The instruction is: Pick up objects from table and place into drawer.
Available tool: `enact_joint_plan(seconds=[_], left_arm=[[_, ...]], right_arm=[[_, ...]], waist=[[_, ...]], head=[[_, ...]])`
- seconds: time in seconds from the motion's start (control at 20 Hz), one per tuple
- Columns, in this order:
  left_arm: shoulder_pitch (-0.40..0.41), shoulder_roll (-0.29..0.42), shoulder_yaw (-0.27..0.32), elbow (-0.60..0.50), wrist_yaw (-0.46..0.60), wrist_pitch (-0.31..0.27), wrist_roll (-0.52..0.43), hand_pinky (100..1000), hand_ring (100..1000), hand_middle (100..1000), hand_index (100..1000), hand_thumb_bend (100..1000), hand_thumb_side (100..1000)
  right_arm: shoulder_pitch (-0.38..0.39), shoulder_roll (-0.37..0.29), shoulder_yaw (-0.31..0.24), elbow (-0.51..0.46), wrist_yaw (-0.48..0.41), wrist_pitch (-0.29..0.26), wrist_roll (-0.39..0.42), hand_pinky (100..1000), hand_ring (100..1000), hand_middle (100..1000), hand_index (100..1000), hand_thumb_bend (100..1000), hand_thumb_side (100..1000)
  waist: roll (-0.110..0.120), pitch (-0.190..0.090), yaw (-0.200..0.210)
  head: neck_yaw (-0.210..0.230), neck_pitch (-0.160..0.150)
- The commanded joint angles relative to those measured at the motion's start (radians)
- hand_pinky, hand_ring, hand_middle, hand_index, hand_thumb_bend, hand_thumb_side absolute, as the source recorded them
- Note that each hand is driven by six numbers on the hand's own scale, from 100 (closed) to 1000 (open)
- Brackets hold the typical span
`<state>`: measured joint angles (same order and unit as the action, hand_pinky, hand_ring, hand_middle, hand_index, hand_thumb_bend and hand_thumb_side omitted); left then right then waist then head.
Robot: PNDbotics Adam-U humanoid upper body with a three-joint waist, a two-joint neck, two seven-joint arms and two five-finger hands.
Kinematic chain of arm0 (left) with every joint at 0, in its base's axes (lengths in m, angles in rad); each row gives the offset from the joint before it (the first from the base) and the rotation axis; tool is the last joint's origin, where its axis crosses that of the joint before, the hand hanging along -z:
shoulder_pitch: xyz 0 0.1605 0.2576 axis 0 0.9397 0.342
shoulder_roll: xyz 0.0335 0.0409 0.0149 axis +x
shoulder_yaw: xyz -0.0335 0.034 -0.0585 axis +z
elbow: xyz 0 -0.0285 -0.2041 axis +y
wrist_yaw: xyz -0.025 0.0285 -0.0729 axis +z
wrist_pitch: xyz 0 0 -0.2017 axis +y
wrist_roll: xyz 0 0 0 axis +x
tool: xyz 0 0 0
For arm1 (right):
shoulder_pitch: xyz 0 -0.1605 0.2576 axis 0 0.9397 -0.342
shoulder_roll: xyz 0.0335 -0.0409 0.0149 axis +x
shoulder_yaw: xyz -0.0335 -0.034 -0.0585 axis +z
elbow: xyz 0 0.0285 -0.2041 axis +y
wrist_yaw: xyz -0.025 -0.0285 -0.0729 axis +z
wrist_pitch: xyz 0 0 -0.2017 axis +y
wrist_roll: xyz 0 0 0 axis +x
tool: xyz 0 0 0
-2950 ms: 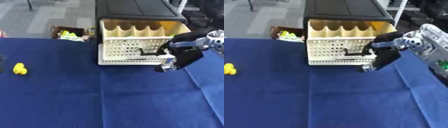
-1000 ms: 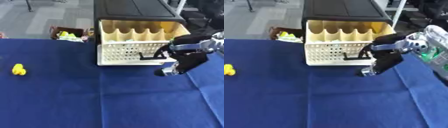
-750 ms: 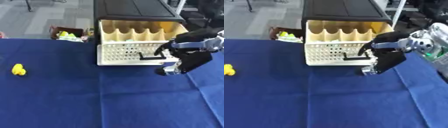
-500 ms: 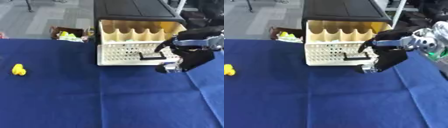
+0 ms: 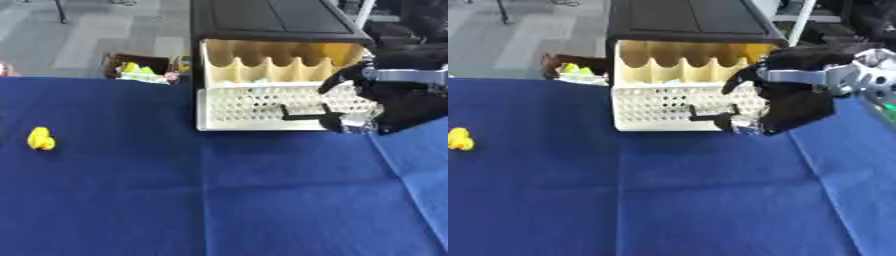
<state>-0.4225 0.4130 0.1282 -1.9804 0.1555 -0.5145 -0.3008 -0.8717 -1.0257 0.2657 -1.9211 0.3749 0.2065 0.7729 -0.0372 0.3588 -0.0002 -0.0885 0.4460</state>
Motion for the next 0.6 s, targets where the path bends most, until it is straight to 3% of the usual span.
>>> enact_joint_plan(seconds=[0.05, 0.15, 0.2, 0.45, 0.6], left_arm=[[-0.012, 0.026, 0.015, -0.02, -0.006, -0.001, 0.011, 417, 624, 606, 704, 100, 549], [-0.012, 0.027, 0.015, -0.02, -0.008, -0.001, 0.017, 417, 624, 607, 704, 100, 549], [-0.013, 0.027, 0.016, -0.02, -0.008, 0.0, 0.019, 417, 624, 607, 705, 100, 549], [-0.017, 0.046, 0.019, -0.02, -0.014, 0.0, 0.044, 418, 624, 608, 714, 100, 546], [-0.025, 0.084, 0.02, -0.019, -0.024, -0.006, 0.06, 424, 625, 612, 735, 100, 526]], right_arm=[[0.004, -0.023, -0.076, -0.066, -0.047, 0.016, -0.043, 442, 100, 100, 893, 195, 976], [0.006, -0.004, -0.11, -0.076, -0.072, 0.02, -0.069, 448, 100, 100, 886, 166, 982], [0.004, 0.007, -0.124, -0.077, -0.081, 0.022, -0.083, 454, 100, 100, 876, 100, 984], [-0.001, 0.051, -0.183, -0.079, -0.095, 0.039, -0.151, 473, 100, 100, 860, 100, 975], [-0.005, 0.077, -0.221, -0.079, -0.111, 0.049, -0.193, 522, 100, 100, 839, 100, 969]], waist=[[0.004, -0.017, 0.0], [0.005, -0.019, 0.0], [0.007, -0.02, 0.001], [0.014, -0.026, 0.007], [0.02, -0.032, 0.012]], head=[[0.009, -0.002], [0.014, 0.0], [0.017, 0.0], [0.036, 0.007], [0.051, 0.027]])
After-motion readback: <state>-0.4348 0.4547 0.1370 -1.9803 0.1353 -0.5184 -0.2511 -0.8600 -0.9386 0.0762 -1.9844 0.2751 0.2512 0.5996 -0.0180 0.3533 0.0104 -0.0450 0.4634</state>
